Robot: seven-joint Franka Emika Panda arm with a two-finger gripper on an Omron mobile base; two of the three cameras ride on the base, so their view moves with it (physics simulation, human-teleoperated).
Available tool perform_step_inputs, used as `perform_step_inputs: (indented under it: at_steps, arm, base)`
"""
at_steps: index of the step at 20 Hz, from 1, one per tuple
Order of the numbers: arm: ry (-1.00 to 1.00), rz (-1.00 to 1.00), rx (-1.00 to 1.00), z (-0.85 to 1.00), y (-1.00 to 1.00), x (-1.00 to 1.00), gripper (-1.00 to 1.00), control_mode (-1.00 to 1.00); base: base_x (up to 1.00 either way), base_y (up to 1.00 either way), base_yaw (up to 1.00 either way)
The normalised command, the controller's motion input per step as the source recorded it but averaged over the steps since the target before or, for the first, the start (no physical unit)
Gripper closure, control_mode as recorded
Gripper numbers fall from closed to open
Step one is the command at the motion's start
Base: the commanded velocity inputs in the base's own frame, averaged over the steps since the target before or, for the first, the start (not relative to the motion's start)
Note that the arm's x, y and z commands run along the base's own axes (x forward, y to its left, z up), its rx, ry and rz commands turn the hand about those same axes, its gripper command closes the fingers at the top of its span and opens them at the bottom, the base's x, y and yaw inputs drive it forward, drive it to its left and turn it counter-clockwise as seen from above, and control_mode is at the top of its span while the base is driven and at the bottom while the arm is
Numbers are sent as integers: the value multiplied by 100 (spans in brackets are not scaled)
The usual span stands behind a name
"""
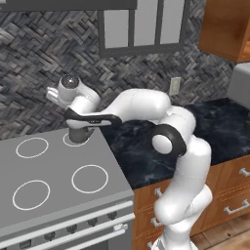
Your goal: Pick the kettle from the cabinet and place it on a stove burner. Then pick the pot from the counter and place it on another stove burner. Finally, turn both burners on.
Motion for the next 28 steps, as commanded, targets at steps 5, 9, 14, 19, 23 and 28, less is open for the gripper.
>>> perform_step_inputs:
  at_steps: [5, 9, 14, 19, 23, 28]
  arm:
    - [1, 3, 12, 34, -22, -29, -100, -100]
    - [0, 3, 12, 26, -26, -34, -100, -100]
    - [0, 3, 13, 21, -30, -38, -100, -100]
    - [0, 3, 12, 20, -33, -39, -100, -100]
    - [0, 5, 9, 17, -28, -35, -100, -100]
    - [0, 6, 8, 19, -28, -34, -100, -100]
  base:
    - [0, 0, 0]
    - [0, 0, 0]
    - [0, 0, 0]
    - [0, 0, 0]
    - [0, 0, 0]
    - [0, 0, 0]
